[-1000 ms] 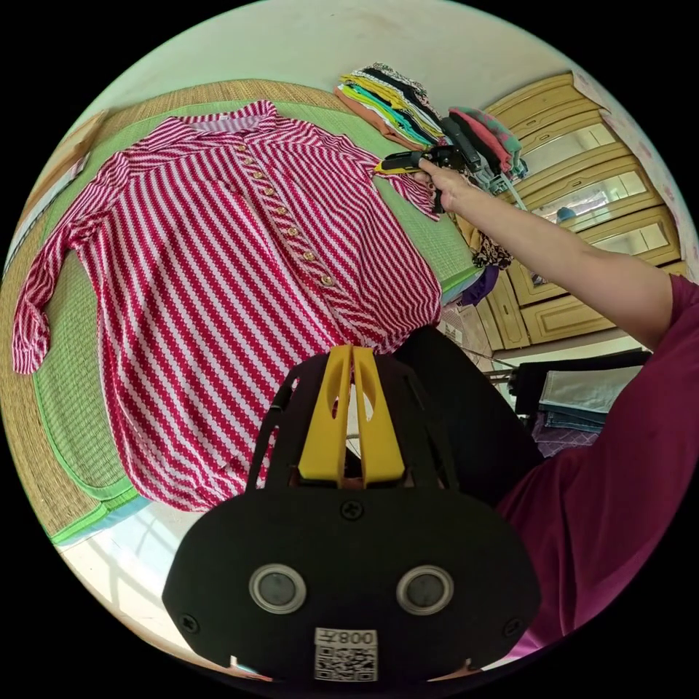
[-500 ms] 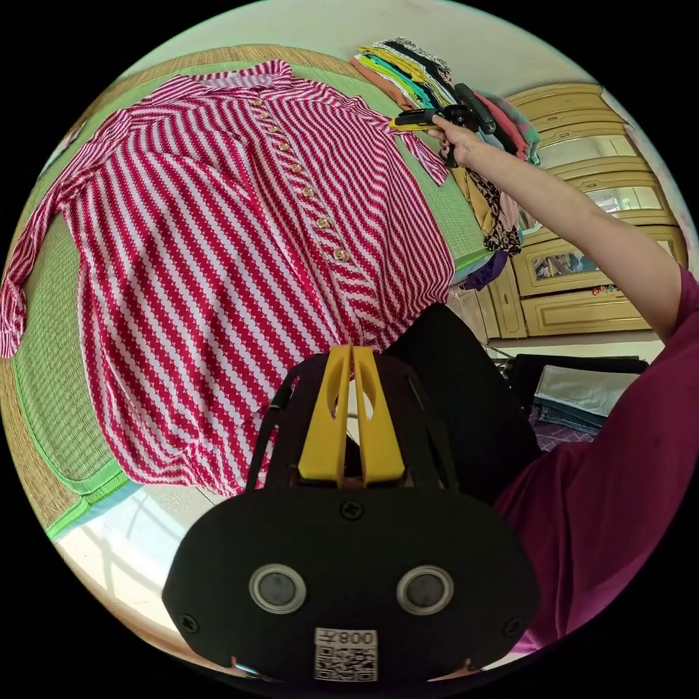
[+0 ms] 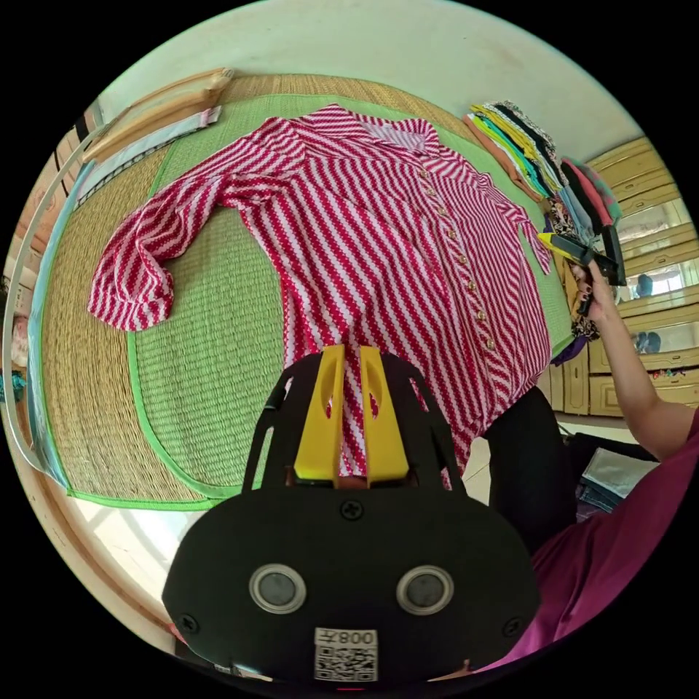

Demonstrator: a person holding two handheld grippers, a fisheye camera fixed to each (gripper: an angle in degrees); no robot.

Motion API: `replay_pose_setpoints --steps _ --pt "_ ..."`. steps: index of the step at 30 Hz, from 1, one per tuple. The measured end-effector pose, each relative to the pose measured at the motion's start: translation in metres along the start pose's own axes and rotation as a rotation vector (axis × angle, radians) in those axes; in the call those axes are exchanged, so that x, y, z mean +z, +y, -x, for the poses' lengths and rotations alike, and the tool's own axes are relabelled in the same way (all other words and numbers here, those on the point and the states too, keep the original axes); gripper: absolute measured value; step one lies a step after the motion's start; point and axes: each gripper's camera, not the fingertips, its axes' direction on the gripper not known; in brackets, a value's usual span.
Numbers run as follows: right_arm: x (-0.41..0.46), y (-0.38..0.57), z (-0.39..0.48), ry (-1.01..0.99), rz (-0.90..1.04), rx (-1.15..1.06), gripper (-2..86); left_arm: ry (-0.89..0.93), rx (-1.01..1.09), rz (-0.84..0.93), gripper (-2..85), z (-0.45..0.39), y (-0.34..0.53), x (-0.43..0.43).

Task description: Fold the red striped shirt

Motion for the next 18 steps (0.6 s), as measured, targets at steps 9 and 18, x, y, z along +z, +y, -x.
replay_pose_setpoints --steps 9,18 --pt "0.057 0.084 0.025 -0.026 0.119 0.029 0.0 -0.015 -0.043 -0.066 0.8 0.025 -0.003 -0.032" --pt "0.036 0.092 0.002 -0.068 0.093 0.072 0.0 0.071 -0.132 -0.189 5.6 0.050 -0.057 -0.041"
